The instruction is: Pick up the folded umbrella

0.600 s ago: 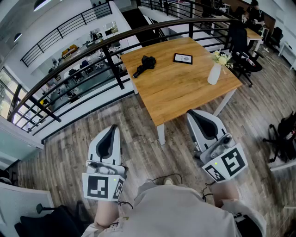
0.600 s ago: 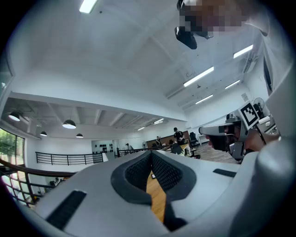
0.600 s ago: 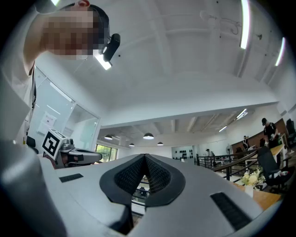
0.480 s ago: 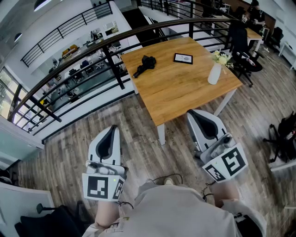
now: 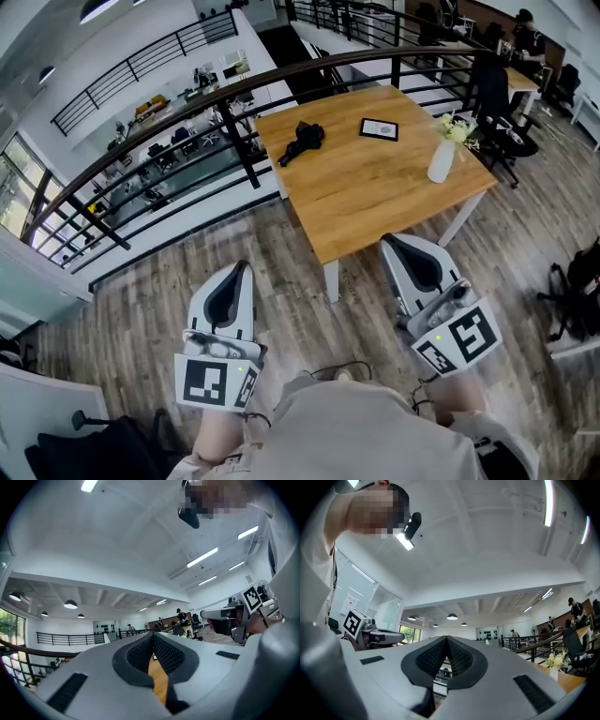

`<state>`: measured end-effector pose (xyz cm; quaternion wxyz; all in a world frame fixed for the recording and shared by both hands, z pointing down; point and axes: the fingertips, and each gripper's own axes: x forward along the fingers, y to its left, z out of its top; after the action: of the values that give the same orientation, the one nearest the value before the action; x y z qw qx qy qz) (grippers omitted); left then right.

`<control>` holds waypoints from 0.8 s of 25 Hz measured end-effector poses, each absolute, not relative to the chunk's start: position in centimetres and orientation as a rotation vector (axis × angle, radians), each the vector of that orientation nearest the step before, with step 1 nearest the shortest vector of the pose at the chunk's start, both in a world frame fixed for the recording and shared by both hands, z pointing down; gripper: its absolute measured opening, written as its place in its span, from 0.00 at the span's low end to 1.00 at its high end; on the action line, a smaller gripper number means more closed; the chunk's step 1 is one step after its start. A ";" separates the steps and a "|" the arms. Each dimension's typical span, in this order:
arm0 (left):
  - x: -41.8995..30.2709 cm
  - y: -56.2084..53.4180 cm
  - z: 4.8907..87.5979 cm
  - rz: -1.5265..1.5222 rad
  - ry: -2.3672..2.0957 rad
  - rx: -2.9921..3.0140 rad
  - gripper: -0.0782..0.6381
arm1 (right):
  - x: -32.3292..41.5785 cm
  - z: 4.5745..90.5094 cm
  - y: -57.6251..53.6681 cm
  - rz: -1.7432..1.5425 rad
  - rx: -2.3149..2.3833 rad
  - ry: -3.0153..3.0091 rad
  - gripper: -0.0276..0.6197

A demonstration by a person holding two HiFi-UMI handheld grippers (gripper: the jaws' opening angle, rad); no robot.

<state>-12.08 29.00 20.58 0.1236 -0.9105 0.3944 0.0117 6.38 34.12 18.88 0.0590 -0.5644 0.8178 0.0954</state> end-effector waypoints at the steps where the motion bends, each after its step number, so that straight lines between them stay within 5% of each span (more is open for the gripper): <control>1: -12.1 29.0 20.7 0.033 1.154 -2.655 0.13 | 6.3 19.1 34.0 0.306 -1.724 2.480 0.09; 20: -12.3 25.5 21.8 0.114 1.212 -2.655 0.13 | 6.7 20.8 28.8 0.315 -1.691 2.494 0.09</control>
<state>-12.29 25.51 21.78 0.1101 -0.9035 0.4124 0.0388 6.67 28.84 20.79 0.0559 -0.5571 0.8220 0.1039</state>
